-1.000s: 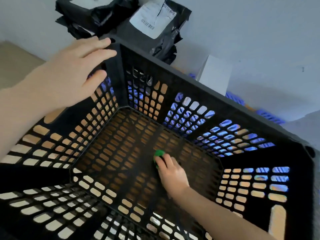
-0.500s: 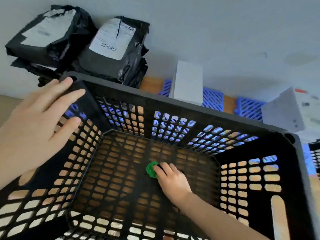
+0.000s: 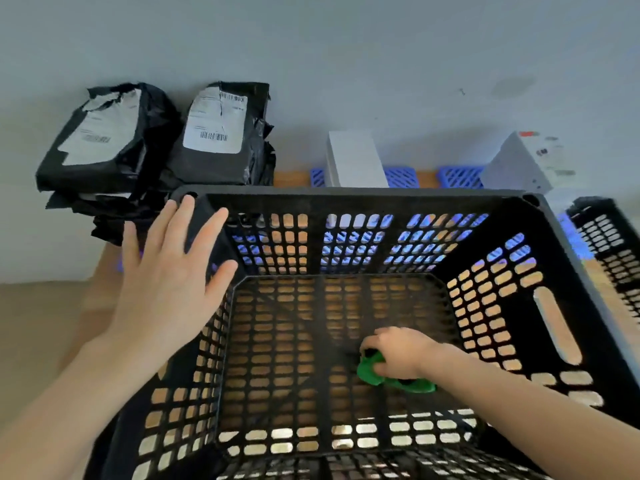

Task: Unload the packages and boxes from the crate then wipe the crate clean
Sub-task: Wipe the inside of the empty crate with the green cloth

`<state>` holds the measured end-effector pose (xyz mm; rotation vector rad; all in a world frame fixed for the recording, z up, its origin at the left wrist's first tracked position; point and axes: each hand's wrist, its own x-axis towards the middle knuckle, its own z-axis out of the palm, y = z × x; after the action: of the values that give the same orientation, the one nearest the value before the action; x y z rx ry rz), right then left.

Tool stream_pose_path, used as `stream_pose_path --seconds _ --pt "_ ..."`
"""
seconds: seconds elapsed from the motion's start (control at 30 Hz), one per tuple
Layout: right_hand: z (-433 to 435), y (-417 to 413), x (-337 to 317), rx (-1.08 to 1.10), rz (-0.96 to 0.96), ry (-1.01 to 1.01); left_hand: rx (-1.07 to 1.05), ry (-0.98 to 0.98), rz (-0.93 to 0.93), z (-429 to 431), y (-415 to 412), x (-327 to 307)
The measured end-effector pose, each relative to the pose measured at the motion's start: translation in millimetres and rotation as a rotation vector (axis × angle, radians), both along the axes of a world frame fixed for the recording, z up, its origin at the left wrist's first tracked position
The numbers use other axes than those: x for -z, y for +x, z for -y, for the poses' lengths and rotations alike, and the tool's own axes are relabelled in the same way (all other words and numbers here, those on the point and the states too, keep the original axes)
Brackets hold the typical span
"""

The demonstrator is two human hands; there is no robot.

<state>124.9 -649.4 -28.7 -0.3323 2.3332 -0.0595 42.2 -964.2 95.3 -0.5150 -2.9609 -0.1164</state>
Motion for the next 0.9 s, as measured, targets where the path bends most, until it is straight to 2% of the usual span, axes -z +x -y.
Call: stream_pose_path --seconds 0.13,0.23,0.33,0.5,0.6,0.77,0.9 --pt "-17.3 2.2 -9.6 0.290 -0.031 -0.070 0.125 0.037 -0.041 -13.4 -2.0 -8.0" --pt "-30.9 3.5 -19.1 0.460 -0.066 -0.100 0.324 0.109 -0.047 -40.0 -6.4 -13.8" --pt "-41.6 8.8 -25.6 0.549 -0.015 -0.066 0.530 0.154 -0.029 -75.8 -15.9 -17.5" --pt "-51.6 19.9 -38.1 0.616 0.065 0.060 0.808 0.144 -0.030 -134.6 -43.7 -15.3" --pt "-56.7 26.6 -52.2 0.731 0.069 0.106 0.981 0.130 -0.050 -169.5 -65.4 -14.3" --pt "-53.5 38.4 -64.4 1.027 0.041 0.295 1.233 0.134 -0.054 -221.1 -94.3 -14.6" --pt "-34.9 46.1 -59.5 1.397 -0.111 0.441 1.380 0.135 -0.065 -251.0 -103.4 -14.2"
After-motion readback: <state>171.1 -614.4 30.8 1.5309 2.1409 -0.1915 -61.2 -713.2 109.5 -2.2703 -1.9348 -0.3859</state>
